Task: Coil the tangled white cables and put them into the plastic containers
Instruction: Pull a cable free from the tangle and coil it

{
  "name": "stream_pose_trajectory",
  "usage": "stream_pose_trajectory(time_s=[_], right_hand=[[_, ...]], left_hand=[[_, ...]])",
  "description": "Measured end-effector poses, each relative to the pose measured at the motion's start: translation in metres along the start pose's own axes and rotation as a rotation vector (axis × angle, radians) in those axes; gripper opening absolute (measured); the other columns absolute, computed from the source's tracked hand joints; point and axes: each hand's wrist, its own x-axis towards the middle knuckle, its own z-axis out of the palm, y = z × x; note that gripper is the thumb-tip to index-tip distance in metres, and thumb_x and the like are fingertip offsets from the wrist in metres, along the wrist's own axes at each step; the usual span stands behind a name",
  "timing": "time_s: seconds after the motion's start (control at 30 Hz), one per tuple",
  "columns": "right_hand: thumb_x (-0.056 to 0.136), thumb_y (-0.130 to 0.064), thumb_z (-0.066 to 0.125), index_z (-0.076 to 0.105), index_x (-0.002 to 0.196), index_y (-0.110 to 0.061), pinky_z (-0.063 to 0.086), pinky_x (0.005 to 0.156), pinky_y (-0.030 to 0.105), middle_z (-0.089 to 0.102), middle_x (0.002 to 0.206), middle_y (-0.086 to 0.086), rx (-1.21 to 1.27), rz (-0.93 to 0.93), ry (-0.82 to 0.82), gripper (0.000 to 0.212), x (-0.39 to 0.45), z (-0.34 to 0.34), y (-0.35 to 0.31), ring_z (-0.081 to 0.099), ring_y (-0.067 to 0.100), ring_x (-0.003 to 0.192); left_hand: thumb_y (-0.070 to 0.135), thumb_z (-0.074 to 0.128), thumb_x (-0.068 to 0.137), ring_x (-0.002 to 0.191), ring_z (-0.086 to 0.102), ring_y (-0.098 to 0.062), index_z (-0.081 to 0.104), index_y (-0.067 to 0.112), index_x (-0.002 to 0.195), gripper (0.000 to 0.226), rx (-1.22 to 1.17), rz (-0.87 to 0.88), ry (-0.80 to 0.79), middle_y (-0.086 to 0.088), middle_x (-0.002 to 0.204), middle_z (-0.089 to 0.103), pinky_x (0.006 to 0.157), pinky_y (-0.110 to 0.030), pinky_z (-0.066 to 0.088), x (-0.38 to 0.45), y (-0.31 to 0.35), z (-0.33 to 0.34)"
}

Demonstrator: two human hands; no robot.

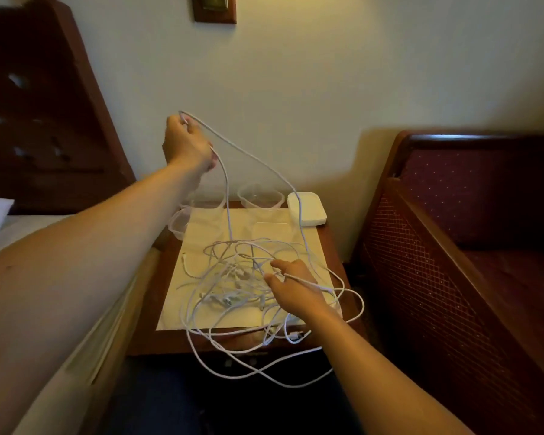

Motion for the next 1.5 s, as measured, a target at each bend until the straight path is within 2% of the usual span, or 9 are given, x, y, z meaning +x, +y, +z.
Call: stream_pose_trajectory(time_s=[0.2,0.37,0.6,0.77,0.9,1.07,1.23,1.37,1.5], right_hand=[[0.094,-0.046,0.066,0.059,0.135,-0.028,0.049,0.085,0.032,0.064,0.113,-0.007,0.204,-0.134,0.093,0.045,-0.009,-0.011,-0.021,0.061,0.012,0.096],[0.084,-0.058,0.073,0.044,0.146,-0.044,0.051,0.088,0.032,0.056,0.124,-0.011,0.370,-0.297,-0.013,0.069,-0.016,-0.003,-0.056,0.063,0.016,0.102],[0.098,-0.032,0.065,0.075,0.114,-0.018,0.053,0.075,0.033,0.073,0.101,0.001,0.600,-0.239,0.056,0.024,0.000,0.011,-0.081,0.067,0.015,0.089],[0.100,-0.023,0.063,0.077,0.102,-0.004,0.045,0.061,0.011,0.069,0.082,-0.001,0.714,-0.233,0.185,0.023,-0.006,-0.002,-0.070,0.060,-0.007,0.065],[0.101,-0.022,0.061,0.076,0.094,-0.017,0.041,0.057,0.016,0.071,0.083,-0.002,0.753,-0.249,0.205,0.017,-0.011,-0.021,-0.062,0.054,-0.005,0.054],[0.098,-0.032,0.066,0.062,0.133,-0.018,0.052,0.078,0.023,0.070,0.113,0.004,0.674,-0.065,0.119,0.038,-0.013,-0.019,-0.043,0.066,0.006,0.096],[0.099,-0.022,0.064,0.051,0.141,-0.016,0.046,0.060,0.023,0.053,0.072,-0.001,0.568,-0.001,0.028,0.044,-0.015,-0.007,-0.037,0.056,0.014,0.067],[0.099,-0.021,0.062,0.059,0.125,-0.010,0.042,0.059,0.033,0.058,0.071,0.002,0.568,-0.021,0.058,0.028,-0.015,-0.007,-0.041,0.049,0.011,0.051],[0.101,-0.031,0.060,0.062,0.113,-0.014,0.039,0.051,0.027,0.070,0.081,0.005,0.606,-0.015,0.040,0.021,-0.018,-0.022,-0.047,0.045,0.004,0.042]], left_hand=[[0.031,0.042,0.107,0.052,0.046,-0.016,0.064,0.018,0.098,0.027,0.009,0.068,-0.112,0.001,0.066,0.053,0.046,-0.024,0.035,-0.009,0.024,-0.002],[0.031,0.049,0.106,0.054,0.051,-0.016,0.066,0.014,0.096,0.026,-0.044,-0.072,-0.309,-0.003,0.070,0.057,0.047,-0.022,0.042,-0.050,0.016,0.007],[0.038,0.049,0.106,0.058,0.068,-0.019,0.062,0.009,0.103,0.032,-0.205,-0.205,-0.529,-0.008,0.082,0.067,0.053,-0.030,0.058,-0.081,0.004,0.009],[-0.003,0.042,0.097,0.084,0.061,-0.017,0.063,0.012,0.119,0.034,0.200,-0.015,-0.691,-0.006,0.106,0.069,0.062,-0.018,0.048,-0.072,-0.053,-0.025],[-0.005,0.046,0.090,0.117,0.057,-0.009,0.072,0.031,0.108,0.048,0.855,0.200,-1.014,0.007,0.122,0.067,0.101,-0.028,0.044,-0.065,-0.122,-0.052],[-0.001,0.047,0.095,0.101,0.066,-0.018,0.066,0.031,0.097,0.037,0.765,0.357,-0.678,0.012,0.096,0.069,0.094,-0.038,0.053,-0.035,-0.109,-0.047],[0.012,0.041,0.104,0.065,0.068,-0.019,0.061,0.023,0.130,0.034,0.381,0.443,-0.248,0.007,0.093,0.071,0.068,-0.030,0.056,-0.021,-0.039,-0.041],[0.016,0.040,0.106,0.050,0.058,-0.004,0.053,0.018,0.144,0.041,0.170,0.555,-0.089,0.010,0.098,0.071,0.056,-0.019,0.051,-0.017,0.000,-0.036],[0.022,0.040,0.106,0.056,0.051,-0.017,0.052,0.021,0.146,0.042,0.017,0.651,0.014,0.009,0.103,0.074,0.058,-0.032,0.049,-0.024,0.024,-0.034]])
